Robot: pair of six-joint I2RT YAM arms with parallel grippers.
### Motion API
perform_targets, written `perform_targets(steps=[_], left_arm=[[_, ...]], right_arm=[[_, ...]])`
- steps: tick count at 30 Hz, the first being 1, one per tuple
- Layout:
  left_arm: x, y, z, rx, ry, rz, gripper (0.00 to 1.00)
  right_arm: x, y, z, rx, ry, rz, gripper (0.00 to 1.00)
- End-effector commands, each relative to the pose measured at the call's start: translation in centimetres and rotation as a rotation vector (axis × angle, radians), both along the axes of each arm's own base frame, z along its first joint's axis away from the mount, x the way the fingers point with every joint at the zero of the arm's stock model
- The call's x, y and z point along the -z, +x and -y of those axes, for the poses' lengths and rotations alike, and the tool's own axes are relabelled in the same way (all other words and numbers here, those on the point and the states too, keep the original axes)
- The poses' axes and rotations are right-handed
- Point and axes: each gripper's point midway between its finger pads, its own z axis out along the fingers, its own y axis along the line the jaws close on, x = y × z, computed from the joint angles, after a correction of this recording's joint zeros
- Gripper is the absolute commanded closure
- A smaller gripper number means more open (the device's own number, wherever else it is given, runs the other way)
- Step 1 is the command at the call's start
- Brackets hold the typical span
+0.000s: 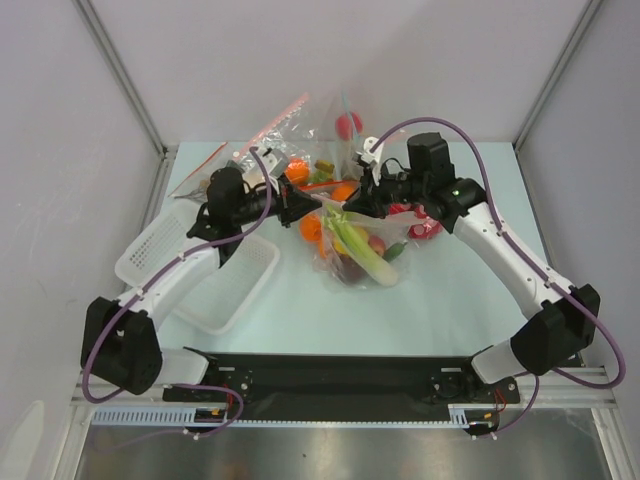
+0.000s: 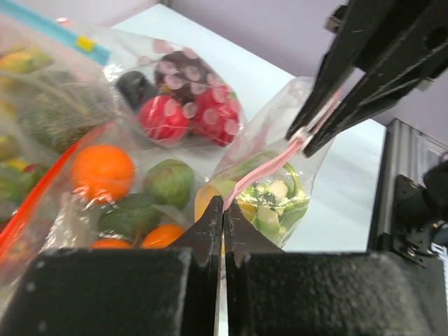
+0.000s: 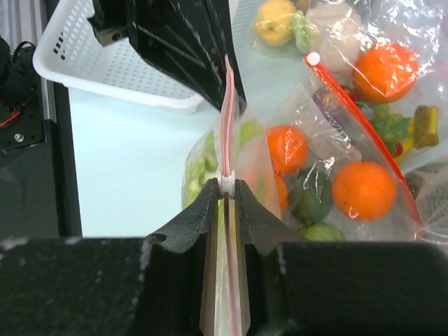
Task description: Open the zip-top bag and remove the fake food
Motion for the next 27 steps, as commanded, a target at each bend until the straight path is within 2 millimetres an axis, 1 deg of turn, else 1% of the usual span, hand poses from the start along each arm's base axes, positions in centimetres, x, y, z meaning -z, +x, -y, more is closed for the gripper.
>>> perform_targets(steps=[1, 3, 4, 5, 6, 7, 9, 10, 11, 12, 13, 14, 16, 18, 23, 27], left_arm=[[-1.5, 2.4, -3.0, -0.19, 0.011, 0.058, 1.0], [-1.3, 2.7, -3.5, -0.226, 0.02, 0.051, 1.0], [-1.5, 2.9, -4.0, -0.261, 0.021, 0.056, 1.0], [-1.4, 3.0, -4.3, -0.278, 0.026, 0.053, 1.0], [-1.4, 3.1, -4.5, -0.292, 0.027, 0.054, 1.0], [-1.1, 3.1, -4.8, -0.31, 0.032, 0.045, 1.0], [-1.3, 3.3, -5.5, -0.355, 0.033, 0.05, 1.0], [-1.0, 3.2, -5.7, -0.365, 0.037, 0.047, 1.0], [-1.3, 3.2, -6.0, -0.382, 0.033, 0.056, 1.0], [-1.3, 3.1, -6.2, -0.388, 0.033, 0.056, 1.0], [-1.2, 3.0, -6.3, -0.395, 0.034, 0.054, 1.0], [-1.3, 3.0, -6.5, -0.407, 0.033, 0.057, 1.0], [-1.0, 2.9, -6.8, -0.425, 0.042, 0.048, 1.0], [-1.0, 2.9, -7.2, -0.445, 0.049, 0.049, 0.99], [-0.8, 2.6, -7.7, -0.465, 0.058, 0.047, 1.0], [-0.9, 2.4, -8.0, -0.478, 0.064, 0.056, 1.0]], right_arm=[[-1.3, 0.0, 1.7, 0.069, 0.015, 0.02, 1.0], [-1.3, 0.0, 2.4, 0.095, 0.016, 0.018, 1.0], [-1.2, 0.1, 2.6, 0.107, 0.016, 0.019, 1.0], [-1.2, 0.4, 3.1, 0.127, 0.016, 0.022, 1.0], [-1.5, 0.5, 3.6, 0.151, 0.02, 0.029, 1.0], [-1.0, 0.5, 4.0, 0.166, 0.015, 0.02, 1.0], [-1.4, 0.9, 5.1, 0.215, 0.024, 0.03, 1.0], [-0.9, 1.1, 5.4, 0.232, 0.022, 0.023, 1.0], [-0.7, 1.5, 6.2, 0.263, 0.02, 0.022, 1.0], [-0.5, 1.6, 6.6, 0.28, 0.019, 0.018, 1.0], [-0.8, 1.7, 7.1, 0.303, 0.027, 0.019, 1.0], [-0.3, 2.0, 7.6, 0.329, 0.018, 0.011, 1.0], [0.3, 2.6, 9.0, 0.392, 0.012, 0.0, 1.0], [0.5, 3.1, 10.2, 0.439, 0.009, -0.003, 1.0], [1.0, 4.0, 12.4, 0.552, -0.011, -0.005, 1.0], [1.3, 4.6, 13.7, 0.612, -0.029, -0.005, 1.0]])
